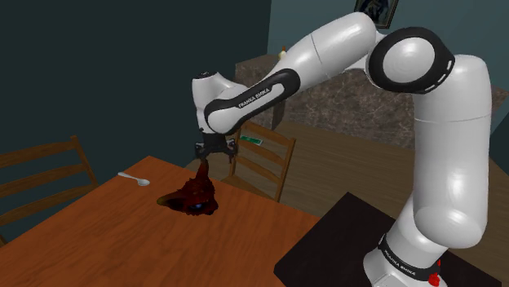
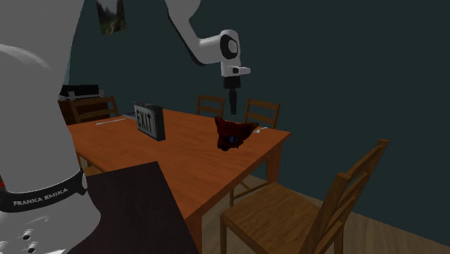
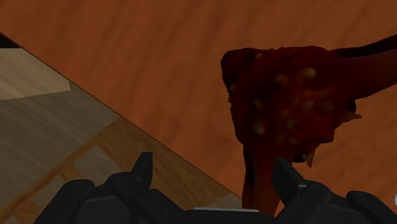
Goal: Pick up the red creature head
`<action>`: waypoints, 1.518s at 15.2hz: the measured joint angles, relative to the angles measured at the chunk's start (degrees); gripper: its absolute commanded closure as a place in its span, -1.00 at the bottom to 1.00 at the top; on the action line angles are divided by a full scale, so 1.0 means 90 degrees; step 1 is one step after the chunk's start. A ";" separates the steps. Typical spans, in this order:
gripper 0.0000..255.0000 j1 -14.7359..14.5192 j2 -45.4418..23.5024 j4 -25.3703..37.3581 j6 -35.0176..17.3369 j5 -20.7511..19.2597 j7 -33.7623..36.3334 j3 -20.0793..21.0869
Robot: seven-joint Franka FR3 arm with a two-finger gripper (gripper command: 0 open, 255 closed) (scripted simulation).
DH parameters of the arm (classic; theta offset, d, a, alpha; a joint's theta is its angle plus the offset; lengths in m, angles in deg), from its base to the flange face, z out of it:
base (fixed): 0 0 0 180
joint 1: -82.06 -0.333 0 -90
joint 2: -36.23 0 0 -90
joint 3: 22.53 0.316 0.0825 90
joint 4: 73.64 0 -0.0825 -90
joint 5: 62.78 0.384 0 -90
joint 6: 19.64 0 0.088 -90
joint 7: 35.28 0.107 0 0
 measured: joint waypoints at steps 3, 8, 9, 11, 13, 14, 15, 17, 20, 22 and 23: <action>-1.00 -0.0260 -0.0823 0.0871 0.0071 -0.0214 0.0435 -0.0170; -1.00 -0.0622 -0.2139 0.2499 0.0352 -0.0380 0.0867 -0.0450; -1.00 -0.0640 -0.2253 0.2582 0.0321 -0.0397 0.0893 -0.0475; -1.00 -0.0658 -0.2404 0.2653 0.0238 -0.0427 0.0925 -0.0509; -1.00 -0.0669 -0.2492 0.2646 0.0145 -0.0450 0.0953 -0.0529; -1.00 -0.0673 -0.2536 0.2642 0.0097 -0.0463 0.0964 -0.0540; -1.00 -0.0682 -0.2582 0.2660 0.0070 -0.0472 0.0973 -0.0548; 1.00 -0.0685 -0.2624 0.2666 0.0034 -0.0482 0.0979 -0.0557; 1.00 -0.0679 -0.2625 0.2660 0.0012 -0.0487 0.0982 -0.0563; 1.00 -0.0677 -0.2623 0.2653 0.0005 -0.0488 0.0984 -0.0564; 1.00 -0.0677 -0.2622 0.2652 0.0006 -0.0487 0.0984 -0.0563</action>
